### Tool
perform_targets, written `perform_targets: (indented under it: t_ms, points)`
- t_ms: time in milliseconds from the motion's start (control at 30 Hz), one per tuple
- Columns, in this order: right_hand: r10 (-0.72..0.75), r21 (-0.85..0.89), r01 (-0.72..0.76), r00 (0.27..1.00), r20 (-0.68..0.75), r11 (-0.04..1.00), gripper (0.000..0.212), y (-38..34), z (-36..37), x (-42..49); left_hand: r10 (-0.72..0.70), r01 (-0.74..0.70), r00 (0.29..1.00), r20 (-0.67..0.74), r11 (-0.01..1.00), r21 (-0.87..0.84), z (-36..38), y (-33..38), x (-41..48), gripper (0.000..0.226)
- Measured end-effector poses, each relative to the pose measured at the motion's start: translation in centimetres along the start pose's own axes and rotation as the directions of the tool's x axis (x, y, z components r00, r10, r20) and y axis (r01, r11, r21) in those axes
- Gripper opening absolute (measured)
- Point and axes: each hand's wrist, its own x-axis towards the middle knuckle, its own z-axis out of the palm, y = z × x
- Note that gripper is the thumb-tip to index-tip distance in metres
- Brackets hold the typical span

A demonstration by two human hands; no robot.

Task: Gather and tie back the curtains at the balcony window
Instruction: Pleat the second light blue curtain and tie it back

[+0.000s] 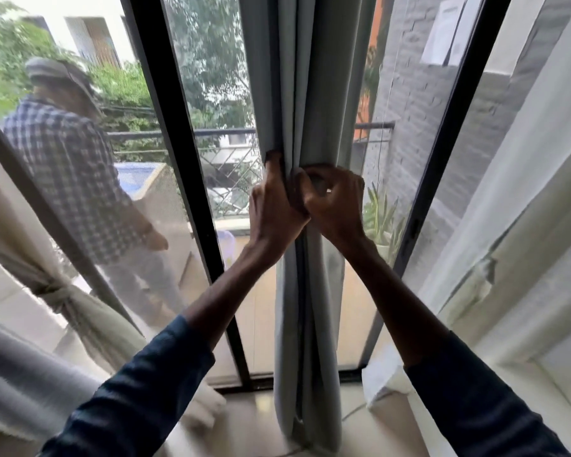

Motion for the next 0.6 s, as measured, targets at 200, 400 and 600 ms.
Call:
perform_targets:
  t_ms: [200, 400, 600]
  points:
    - [-0.063, -0.011, 0.063, 0.998, -0.023, 0.998, 0.011, 2.7, -0.8, -1.0, -0.114, 0.093, 0.982, 0.151, 0.986, 0.138, 1.3, -1.7, -1.1, 0.023]
    - [0.027, -0.255, 0.01, 0.989, 0.143, 0.967, 0.027, 7.8, -0.1, -3.1, -0.206, 0.159, 0.95, 0.235, 0.966, 0.205, 1.3, -3.0, -2.9, 0.032]
    - [0.02, -0.086, -0.001, 0.977, 0.213, 0.996, 0.023, 7.8, -1.5, -8.6, -0.069, 0.02, 0.975, 0.21, 0.973, 0.229, -2.5, -2.1, -7.0, 0.048]
